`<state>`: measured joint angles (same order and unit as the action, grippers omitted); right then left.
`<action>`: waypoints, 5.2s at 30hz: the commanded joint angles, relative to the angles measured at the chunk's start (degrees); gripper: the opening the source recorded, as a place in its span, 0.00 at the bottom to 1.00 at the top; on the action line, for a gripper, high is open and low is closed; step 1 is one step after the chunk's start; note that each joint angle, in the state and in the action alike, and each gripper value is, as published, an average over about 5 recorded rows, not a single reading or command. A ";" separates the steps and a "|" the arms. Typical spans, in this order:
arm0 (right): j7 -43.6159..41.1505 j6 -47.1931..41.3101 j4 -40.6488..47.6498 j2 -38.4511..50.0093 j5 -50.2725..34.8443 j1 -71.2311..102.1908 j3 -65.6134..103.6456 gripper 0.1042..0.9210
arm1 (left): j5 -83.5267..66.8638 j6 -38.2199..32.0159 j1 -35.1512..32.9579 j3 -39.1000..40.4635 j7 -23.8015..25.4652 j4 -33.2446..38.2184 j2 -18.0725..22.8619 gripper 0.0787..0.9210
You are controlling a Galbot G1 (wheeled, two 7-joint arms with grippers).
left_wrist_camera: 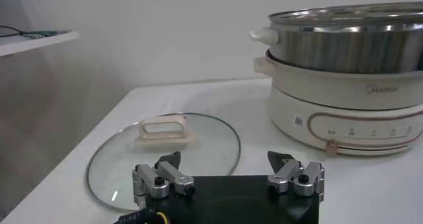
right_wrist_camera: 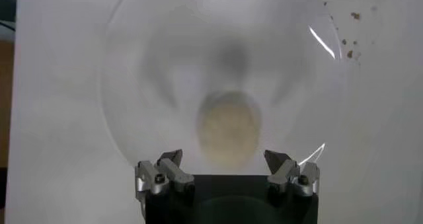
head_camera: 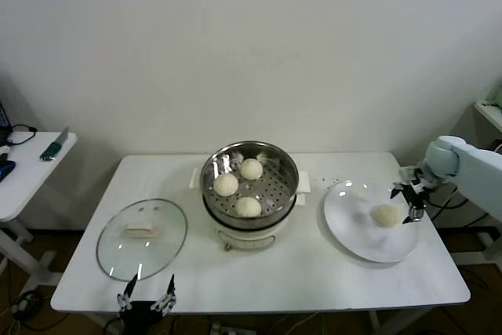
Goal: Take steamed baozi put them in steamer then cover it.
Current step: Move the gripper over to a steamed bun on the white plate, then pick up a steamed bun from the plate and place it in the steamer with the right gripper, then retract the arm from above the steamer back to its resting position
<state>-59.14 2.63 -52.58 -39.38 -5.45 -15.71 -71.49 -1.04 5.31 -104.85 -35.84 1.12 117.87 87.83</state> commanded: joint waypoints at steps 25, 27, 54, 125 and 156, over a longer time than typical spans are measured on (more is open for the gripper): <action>1.01 0.00 9.86 -7.13 5.45 8.04 8.68 0.87 | -0.48 0.07 0.47 -0.68 -0.06 -0.08 -0.11 0.88; 0.65 0.04 9.56 -7.03 5.44 7.82 8.55 0.84 | -0.48 0.08 0.50 -0.67 -0.05 -0.07 -0.10 0.88; -2.42 -9.84 -22.71 -9.83 -27.65 -44.38 -26.19 0.72 | -1.36 0.79 1.43 -0.23 0.19 0.91 -1.17 0.88; 10.31 -20.16 -18.71 -20.93 -37.13 -25.11 -9.00 0.88 | -3.92 1.46 2.71 -1.04 0.31 1.58 -2.86 0.88; 54.04 -9.04 -43.12 10.22 -31.62 63.42 85.49 0.88 | 2.17 -1.35 6.28 0.27 0.39 0.65 -5.21 0.88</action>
<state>-11.42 -15.81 -89.71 -34.41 -41.61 8.36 -23.09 -1.67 5.23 -99.85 -35.79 2.22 119.05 82.68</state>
